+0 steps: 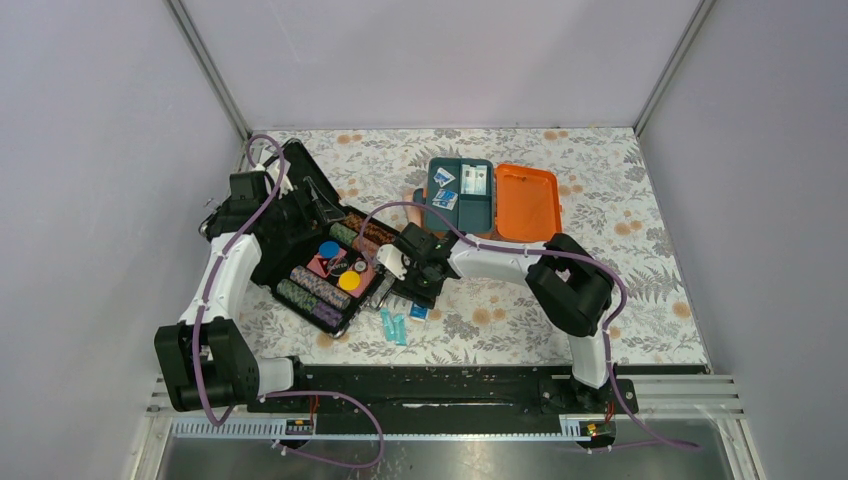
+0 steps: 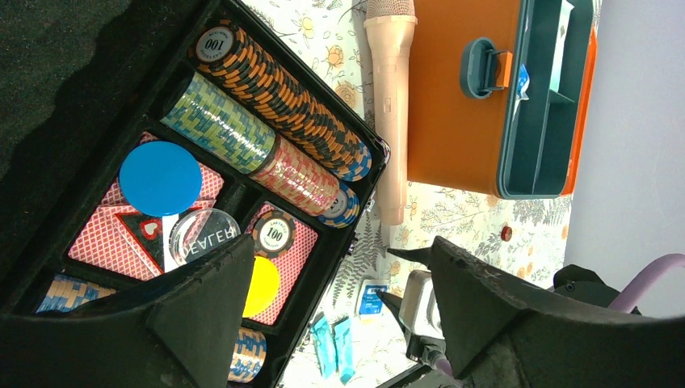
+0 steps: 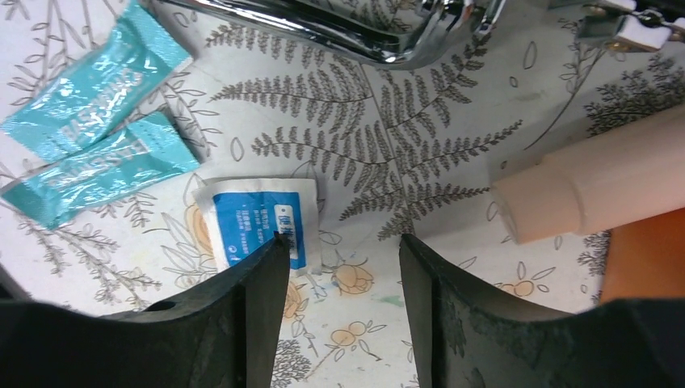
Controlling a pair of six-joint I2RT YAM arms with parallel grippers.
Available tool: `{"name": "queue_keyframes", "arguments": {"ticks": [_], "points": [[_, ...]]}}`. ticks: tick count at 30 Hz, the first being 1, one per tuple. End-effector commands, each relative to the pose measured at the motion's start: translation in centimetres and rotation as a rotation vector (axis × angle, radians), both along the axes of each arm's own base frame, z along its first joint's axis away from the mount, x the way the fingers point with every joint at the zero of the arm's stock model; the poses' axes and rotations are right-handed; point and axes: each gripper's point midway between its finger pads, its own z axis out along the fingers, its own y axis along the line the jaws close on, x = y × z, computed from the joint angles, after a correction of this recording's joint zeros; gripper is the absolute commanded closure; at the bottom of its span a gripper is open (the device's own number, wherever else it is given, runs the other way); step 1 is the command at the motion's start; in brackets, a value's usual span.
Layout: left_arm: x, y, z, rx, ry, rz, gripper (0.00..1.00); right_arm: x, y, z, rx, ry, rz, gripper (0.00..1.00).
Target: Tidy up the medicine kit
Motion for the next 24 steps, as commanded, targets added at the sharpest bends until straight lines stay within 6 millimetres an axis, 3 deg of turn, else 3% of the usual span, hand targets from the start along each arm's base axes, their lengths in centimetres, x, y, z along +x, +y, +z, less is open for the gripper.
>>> {"name": "queue_keyframes", "arguments": {"ticks": [1, 6, 9, 11, 16, 19, 24], "points": [[0.5, -0.2, 2.3, -0.011, -0.086, -0.011, 0.22, -1.8, 0.9, 2.6, 0.074, 0.055, -0.008, 0.40], [0.3, -0.3, 2.2, -0.008, -0.086, -0.012, 0.22, -2.6, 1.1, 2.6, 0.090, 0.092, 0.002, 0.38], [0.2, -0.3, 2.1, -0.006, -0.086, -0.012, 0.22, -3.3, 0.6, 1.3, 0.038, 0.088, 0.064, 0.23], [0.0, -0.3, 2.1, -0.003, -0.084, -0.012, 0.22, -3.7, 0.3, 0.2, 0.015, 0.090, 0.095, 0.03], [-0.2, -0.2, 1.9, 0.001, -0.079, -0.010, 0.22, -3.9, 0.1, -2.3, -0.042, 0.049, 0.142, 0.00], [-0.3, -0.3, 1.7, 0.005, -0.076, -0.011, 0.22, -3.8, 0.0, -3.0, -0.059, 0.031, 0.165, 0.16], [-0.3, -0.2, 1.6, 0.009, -0.081, -0.008, 0.22, -3.5, -0.2, -3.6, -0.082, 0.010, 0.189, 0.55]]}}
